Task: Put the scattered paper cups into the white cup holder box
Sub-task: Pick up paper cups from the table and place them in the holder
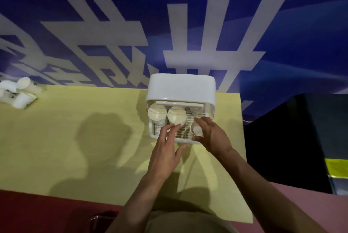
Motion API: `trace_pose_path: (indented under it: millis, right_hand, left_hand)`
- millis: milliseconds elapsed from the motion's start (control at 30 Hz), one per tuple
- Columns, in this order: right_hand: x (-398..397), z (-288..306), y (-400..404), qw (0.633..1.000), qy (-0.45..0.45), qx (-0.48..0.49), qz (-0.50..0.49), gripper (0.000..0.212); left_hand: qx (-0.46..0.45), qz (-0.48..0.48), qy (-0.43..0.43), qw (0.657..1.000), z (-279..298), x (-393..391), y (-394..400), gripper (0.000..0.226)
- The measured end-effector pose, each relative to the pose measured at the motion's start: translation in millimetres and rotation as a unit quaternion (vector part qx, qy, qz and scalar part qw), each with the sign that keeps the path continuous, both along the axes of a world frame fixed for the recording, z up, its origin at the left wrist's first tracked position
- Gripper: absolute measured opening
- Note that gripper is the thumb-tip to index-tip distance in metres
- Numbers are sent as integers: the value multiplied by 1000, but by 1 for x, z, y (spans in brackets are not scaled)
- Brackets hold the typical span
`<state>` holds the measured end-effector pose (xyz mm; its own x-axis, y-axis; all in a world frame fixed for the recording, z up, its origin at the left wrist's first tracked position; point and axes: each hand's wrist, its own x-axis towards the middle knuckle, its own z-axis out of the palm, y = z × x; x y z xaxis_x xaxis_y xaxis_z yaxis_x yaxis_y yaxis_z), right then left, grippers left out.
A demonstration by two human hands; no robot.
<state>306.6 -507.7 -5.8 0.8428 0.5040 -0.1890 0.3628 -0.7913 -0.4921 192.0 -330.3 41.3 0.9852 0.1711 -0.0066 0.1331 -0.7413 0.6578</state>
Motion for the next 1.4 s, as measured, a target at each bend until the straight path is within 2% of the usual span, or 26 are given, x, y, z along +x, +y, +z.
trace_pose_path:
  millis: [167, 300, 500, 633, 800, 1033, 1200, 1400]
  right_hand:
    - [6, -5, 13, 999, 31, -33, -3, 82]
    - [-3, 4, 14, 999, 8, -42, -20, 83]
    - [-40, 41, 58, 996, -77, 27, -29, 59]
    - [-68, 72, 149, 993, -103, 58, 13, 47]
    - [-88, 98, 319, 988, -103, 96, 67, 46]
    - [-101, 84, 541, 983, -73, 71, 152, 52]
    - [-93, 73, 627, 982, -65, 46, 174, 57]
    - [-69, 64, 682, 982, -71, 27, 175, 55]
  left_hand:
    - [-7, 9, 9, 1000, 3, -16, 19, 65]
    - [-24, 11, 26, 999, -1, -26, 39, 64]
    - [-71, 30, 35, 996, -5, -43, 101, 62]
    - [-91, 65, 29, 993, -11, -61, 178, 56]
    - [-101, 139, 17, 985, -22, -93, 322, 56]
    - [-69, 257, -15, 964, -26, -141, 549, 55]
    - [-4, 300, -28, 953, -29, -141, 666, 61]
    - [11, 283, 6, 959, -50, -81, 753, 72]
